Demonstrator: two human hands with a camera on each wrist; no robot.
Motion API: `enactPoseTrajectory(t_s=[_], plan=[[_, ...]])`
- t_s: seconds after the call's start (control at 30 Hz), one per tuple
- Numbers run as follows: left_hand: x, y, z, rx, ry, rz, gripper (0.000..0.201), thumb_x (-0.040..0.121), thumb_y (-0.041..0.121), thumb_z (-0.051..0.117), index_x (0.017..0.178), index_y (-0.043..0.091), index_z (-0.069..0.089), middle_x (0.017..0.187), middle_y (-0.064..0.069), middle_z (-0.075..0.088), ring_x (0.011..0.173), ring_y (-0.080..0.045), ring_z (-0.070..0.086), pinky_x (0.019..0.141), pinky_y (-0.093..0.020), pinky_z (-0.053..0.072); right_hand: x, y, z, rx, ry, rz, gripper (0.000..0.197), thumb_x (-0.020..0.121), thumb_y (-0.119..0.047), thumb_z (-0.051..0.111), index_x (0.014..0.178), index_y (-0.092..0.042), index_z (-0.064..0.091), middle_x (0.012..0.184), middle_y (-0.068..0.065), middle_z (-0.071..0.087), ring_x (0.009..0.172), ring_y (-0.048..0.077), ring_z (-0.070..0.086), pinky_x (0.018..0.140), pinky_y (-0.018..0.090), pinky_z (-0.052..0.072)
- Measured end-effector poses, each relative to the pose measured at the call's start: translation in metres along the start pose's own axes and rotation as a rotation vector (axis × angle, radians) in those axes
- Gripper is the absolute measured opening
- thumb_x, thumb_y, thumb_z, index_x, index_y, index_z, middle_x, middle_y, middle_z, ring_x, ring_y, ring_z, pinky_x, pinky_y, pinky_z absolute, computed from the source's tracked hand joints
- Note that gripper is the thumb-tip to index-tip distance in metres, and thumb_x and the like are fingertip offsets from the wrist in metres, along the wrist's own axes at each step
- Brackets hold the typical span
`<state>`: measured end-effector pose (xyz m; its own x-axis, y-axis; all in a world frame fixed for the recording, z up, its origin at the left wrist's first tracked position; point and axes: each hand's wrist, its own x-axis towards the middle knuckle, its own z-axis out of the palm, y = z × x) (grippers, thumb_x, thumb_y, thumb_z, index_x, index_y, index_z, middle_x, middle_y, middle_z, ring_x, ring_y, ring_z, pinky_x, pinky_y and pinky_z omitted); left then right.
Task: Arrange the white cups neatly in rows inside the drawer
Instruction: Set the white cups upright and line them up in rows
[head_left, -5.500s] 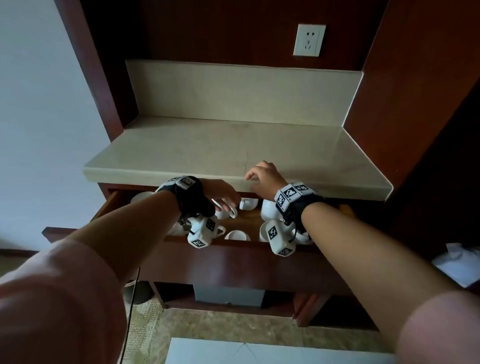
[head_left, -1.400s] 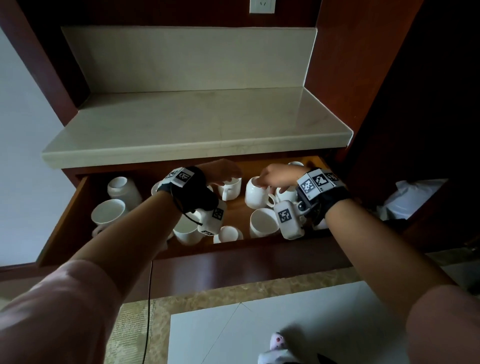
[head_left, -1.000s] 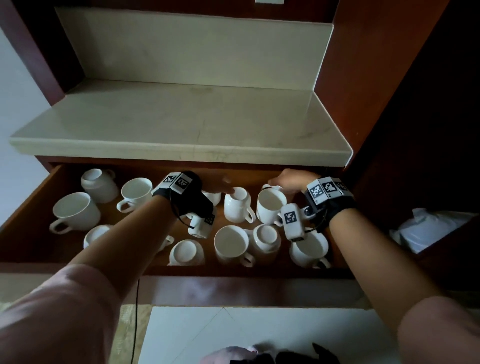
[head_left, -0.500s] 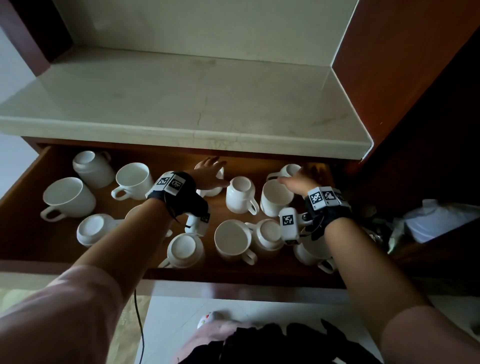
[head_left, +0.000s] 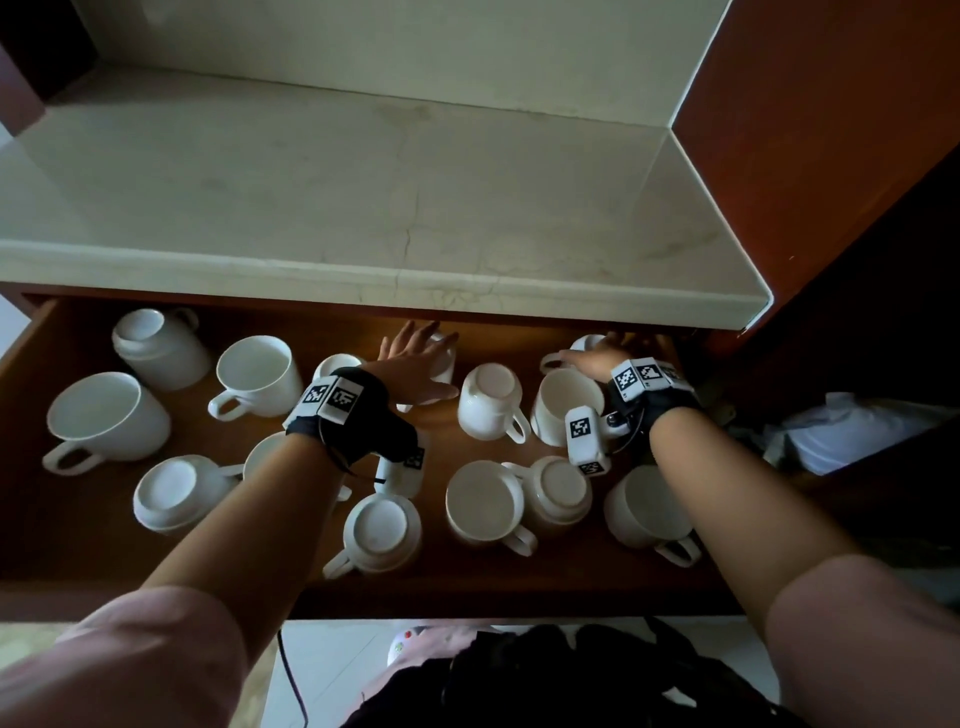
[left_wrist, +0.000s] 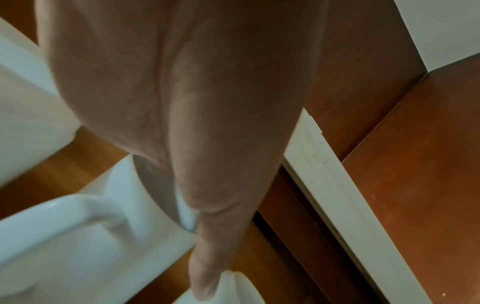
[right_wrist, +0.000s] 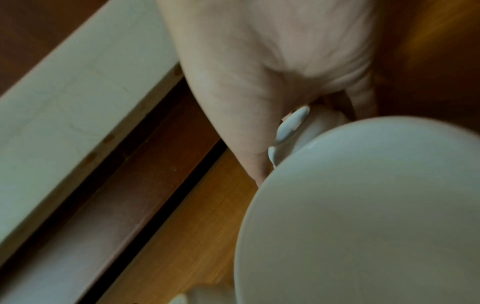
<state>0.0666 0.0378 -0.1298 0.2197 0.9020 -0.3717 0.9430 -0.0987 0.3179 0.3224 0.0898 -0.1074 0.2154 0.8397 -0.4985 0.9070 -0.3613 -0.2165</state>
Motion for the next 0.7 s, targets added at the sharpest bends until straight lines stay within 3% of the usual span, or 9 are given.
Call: enactPoseTrajectory(t_s=[0.07,0.17,0.23,0.3,0.4,0.47,0.53,0.6,0.7], plan=[[0.000,0.000,-0.001,-0.003,-0.012,-0.006,0.084,0.089,0.053,0.054,0.151,0.035,0.001,0.159,0.001,-0.014,0.145,-0.027,-0.020,0.116,-0.054,-0.005,0.000,-0.002,-0.003,-0.075,-0.027,-0.021,0.094,0.081,-0.069,0.052,0.150,-0.013,0.020,0.152,0.017,0.024,0.139,0.035,0.025,0.111,0.041,0.019],[-0.002,0.000,0.000,0.013,-0.051,0.015,0.087,0.088,0.054,0.053,0.151,0.035,-0.004,0.158,0.000,-0.019,0.143,-0.028,-0.024,0.116,-0.054,-0.006,-0.005,0.005,-0.006,-0.169,0.020,-0.120,0.072,0.080,-0.071,0.051,0.141,-0.035,0.039,0.144,0.007,0.039,0.134,0.034,0.035,0.113,0.047,0.023],[-0.003,-0.001,-0.001,0.014,-0.065,0.023,0.088,0.089,0.053,0.054,0.151,0.035,-0.005,0.158,0.000,-0.021,0.142,-0.028,-0.026,0.116,-0.053,-0.007,0.001,0.009,0.000,-0.218,0.017,-0.130,0.070,0.064,-0.090,0.041,0.125,-0.057,0.045,0.137,0.004,0.048,0.125,0.038,0.045,0.107,0.054,0.030],[-0.004,-0.001,-0.002,0.009,-0.071,0.022,0.087,0.089,0.053,0.053,0.151,0.035,-0.006,0.158,0.001,-0.021,0.142,-0.028,-0.026,0.115,-0.053,-0.007,0.019,0.014,0.004,-0.194,-0.038,-0.110,0.058,0.054,-0.094,0.045,0.104,-0.066,0.054,0.122,0.000,0.059,0.108,0.034,0.057,0.097,0.051,0.043],[-0.004,-0.001,-0.002,0.000,-0.083,0.027,0.087,0.089,0.052,0.053,0.151,0.035,-0.006,0.157,0.001,-0.022,0.142,-0.028,-0.027,0.116,-0.054,-0.007,-0.007,0.007,-0.007,0.017,-0.023,-0.092,0.043,0.058,-0.076,0.064,0.084,-0.043,0.071,0.097,-0.003,0.068,0.090,0.021,0.064,0.087,0.037,0.050],[-0.004,0.000,-0.003,-0.008,-0.085,0.021,0.087,0.089,0.052,0.054,0.151,0.035,-0.005,0.157,0.001,-0.023,0.142,-0.028,-0.027,0.116,-0.054,-0.007,-0.011,0.011,-0.008,0.162,0.002,-0.063,0.039,0.066,-0.057,0.072,0.095,-0.031,0.069,0.103,-0.005,0.067,0.091,0.015,0.063,0.086,0.029,0.048],[-0.003,0.001,-0.002,-0.012,-0.084,0.011,0.087,0.089,0.053,0.054,0.151,0.035,-0.004,0.157,0.001,-0.022,0.142,-0.029,-0.027,0.115,-0.054,-0.006,-0.002,0.023,-0.002,0.329,0.114,0.008,0.077,0.056,-0.052,0.080,0.122,-0.020,0.056,0.125,0.004,0.059,0.107,0.020,0.060,0.092,0.035,0.048],[-0.002,0.001,-0.002,-0.016,-0.085,0.009,0.088,0.088,0.054,0.054,0.151,0.035,-0.004,0.157,0.000,-0.022,0.142,-0.029,-0.027,0.115,-0.055,-0.005,0.018,0.040,0.009,0.488,0.198,0.022,0.093,0.038,-0.059,0.081,0.119,-0.019,0.056,0.118,0.003,0.062,0.105,0.022,0.062,0.092,0.040,0.050],[-0.002,-0.001,-0.003,-0.029,-0.089,0.015,0.087,0.088,0.054,0.054,0.150,0.035,-0.004,0.157,0.001,-0.022,0.142,-0.029,-0.027,0.114,-0.057,-0.005,0.008,0.041,0.014,0.731,0.183,0.066,0.050,0.051,-0.046,0.084,0.086,-0.016,0.064,0.085,-0.002,0.068,0.089,0.019,0.066,0.075,0.031,0.050]])
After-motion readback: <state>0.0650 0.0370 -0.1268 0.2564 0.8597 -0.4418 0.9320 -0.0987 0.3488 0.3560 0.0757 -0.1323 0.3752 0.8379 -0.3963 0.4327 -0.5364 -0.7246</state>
